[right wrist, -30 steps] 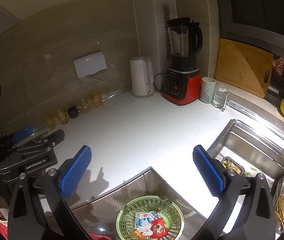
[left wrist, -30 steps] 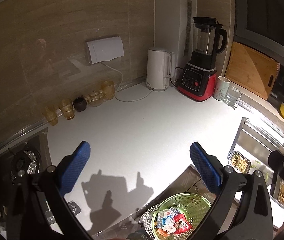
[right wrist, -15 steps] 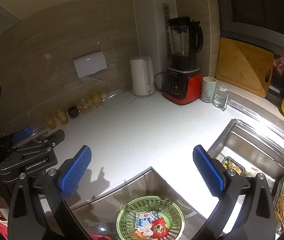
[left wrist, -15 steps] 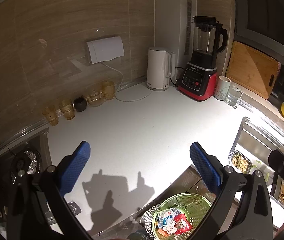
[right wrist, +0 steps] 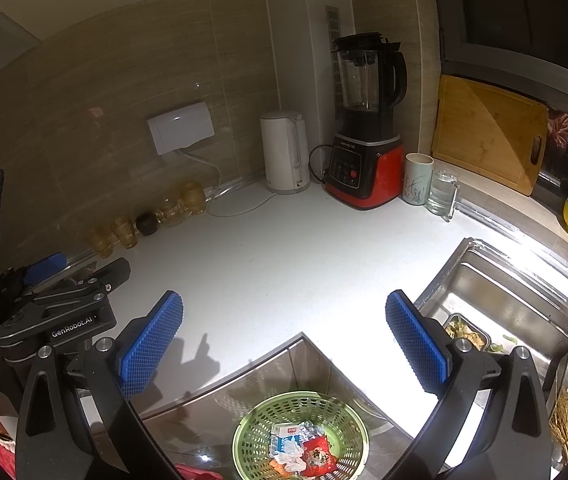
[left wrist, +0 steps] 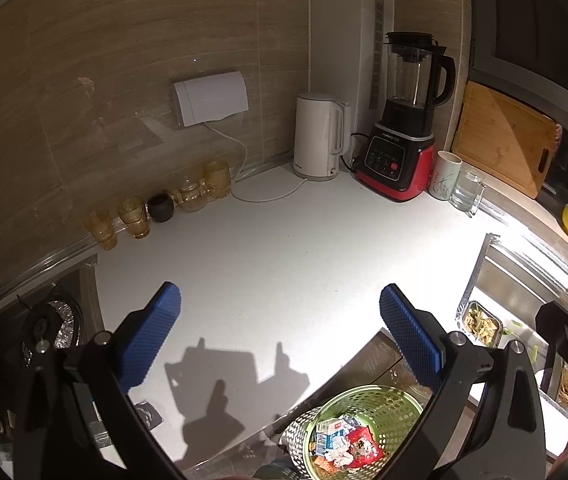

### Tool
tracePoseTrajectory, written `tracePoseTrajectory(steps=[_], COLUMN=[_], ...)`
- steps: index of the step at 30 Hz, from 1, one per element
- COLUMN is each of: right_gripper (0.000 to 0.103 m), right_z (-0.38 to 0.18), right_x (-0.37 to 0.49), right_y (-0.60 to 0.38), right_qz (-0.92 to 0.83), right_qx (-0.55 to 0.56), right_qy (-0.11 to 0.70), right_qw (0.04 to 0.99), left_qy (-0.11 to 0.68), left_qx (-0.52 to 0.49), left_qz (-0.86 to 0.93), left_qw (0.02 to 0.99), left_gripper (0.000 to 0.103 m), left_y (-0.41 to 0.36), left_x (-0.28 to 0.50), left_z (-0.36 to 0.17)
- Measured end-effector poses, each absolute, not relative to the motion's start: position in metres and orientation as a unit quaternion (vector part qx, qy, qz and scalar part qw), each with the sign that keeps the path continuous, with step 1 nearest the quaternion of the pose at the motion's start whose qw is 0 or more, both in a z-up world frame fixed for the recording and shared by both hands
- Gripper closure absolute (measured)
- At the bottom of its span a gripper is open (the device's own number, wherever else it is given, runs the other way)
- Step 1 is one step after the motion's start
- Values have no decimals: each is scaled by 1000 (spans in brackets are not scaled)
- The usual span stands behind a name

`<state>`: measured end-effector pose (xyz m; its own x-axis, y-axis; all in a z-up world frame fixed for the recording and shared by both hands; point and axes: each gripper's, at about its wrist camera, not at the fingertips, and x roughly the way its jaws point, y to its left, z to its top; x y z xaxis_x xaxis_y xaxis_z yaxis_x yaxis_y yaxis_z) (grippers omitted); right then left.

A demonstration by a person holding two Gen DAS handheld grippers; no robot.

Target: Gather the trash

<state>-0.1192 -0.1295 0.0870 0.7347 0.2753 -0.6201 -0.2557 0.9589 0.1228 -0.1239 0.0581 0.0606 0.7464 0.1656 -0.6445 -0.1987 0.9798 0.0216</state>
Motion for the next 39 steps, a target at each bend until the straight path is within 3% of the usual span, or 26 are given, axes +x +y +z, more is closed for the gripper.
tracePoseTrajectory(steps=[39], right_gripper=[2], right_z=[83], right_x=[-123], right_y=[-131], right_qz=[141], right_qx=[15], right_qy=[338], right_qw=[930], left_qy=[347], left_qx=[-23], left_qz=[92], left_qw=[933], left_gripper=[8], left_y=[61], left_x=[-123], left_z=[58])
